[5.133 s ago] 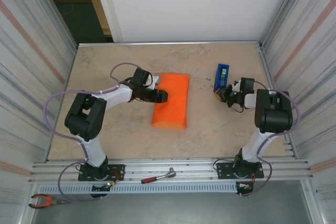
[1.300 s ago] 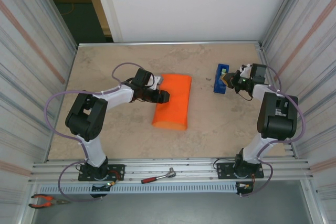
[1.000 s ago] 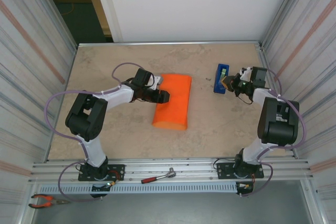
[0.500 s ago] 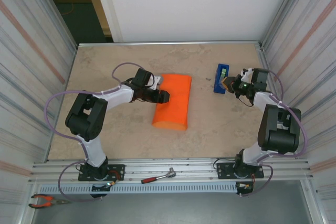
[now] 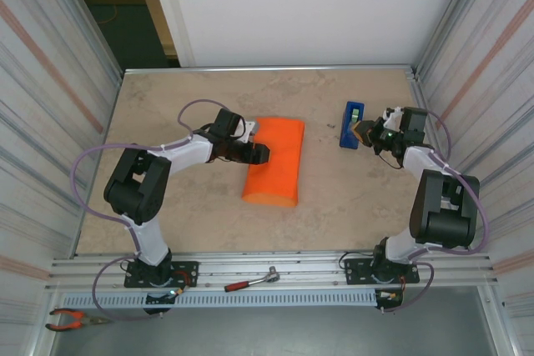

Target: Wrap the gift box in paper

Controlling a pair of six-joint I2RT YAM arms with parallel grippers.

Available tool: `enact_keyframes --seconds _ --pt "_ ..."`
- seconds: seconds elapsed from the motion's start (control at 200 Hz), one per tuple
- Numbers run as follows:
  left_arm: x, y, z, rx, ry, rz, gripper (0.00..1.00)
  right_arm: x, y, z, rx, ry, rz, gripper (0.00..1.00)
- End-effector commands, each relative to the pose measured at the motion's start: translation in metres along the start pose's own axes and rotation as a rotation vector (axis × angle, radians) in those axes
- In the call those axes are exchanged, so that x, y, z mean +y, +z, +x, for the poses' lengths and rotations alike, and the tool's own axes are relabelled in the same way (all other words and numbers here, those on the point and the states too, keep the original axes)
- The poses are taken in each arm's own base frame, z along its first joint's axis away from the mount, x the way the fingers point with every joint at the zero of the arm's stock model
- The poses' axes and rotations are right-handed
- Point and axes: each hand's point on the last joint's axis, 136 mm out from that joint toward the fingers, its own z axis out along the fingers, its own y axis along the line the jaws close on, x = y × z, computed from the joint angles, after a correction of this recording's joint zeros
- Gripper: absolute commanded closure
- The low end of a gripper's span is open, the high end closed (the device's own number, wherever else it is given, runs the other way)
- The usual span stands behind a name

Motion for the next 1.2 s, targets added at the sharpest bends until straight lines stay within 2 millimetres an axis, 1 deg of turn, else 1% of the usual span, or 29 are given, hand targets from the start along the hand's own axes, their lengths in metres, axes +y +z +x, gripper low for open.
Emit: enact_keyframes --seconds 0.0,0.235,0.346,0.591,0.686,0.867,1.022,1.198 --pt "0.031 0.025 0.077 0.245 -0.025 -0.138 0.32 0.017 -0.004 0.007 0.033 -0.006 -0.040 1.00" --pt "0.032 0.026 0.078 0.248 -0.027 -0.137 0.32 -0.004 -0.001 0.013 0.033 0.021 -0.018 1.00" --pt "0.032 0.026 0.077 0.246 -0.026 -0.138 0.31 -0.017 0.001 0.014 0.027 0.039 -0.003 1.00" --pt "0.032 0.027 0.078 0.251 -0.027 -0.136 0.32 -0.057 0.008 0.017 0.008 0.104 0.048 1.00" --pt "0.032 0.027 0.079 0.253 -0.027 -0.137 0.31 -0.073 0.014 0.014 -0.001 0.136 0.066 1.00" --pt "0.032 0.026 0.078 0.249 -0.026 -0.139 0.32 -0.096 0.027 0.009 -0.014 0.186 0.097 1.00" --pt "0.032 0.026 0.078 0.249 -0.024 -0.140 0.32 -0.109 0.036 0.007 -0.024 0.229 0.103 1.00" --pt "0.032 0.026 0.078 0.249 -0.022 -0.141 0.32 -0.115 0.051 0.013 -0.007 0.249 0.112 1.00"
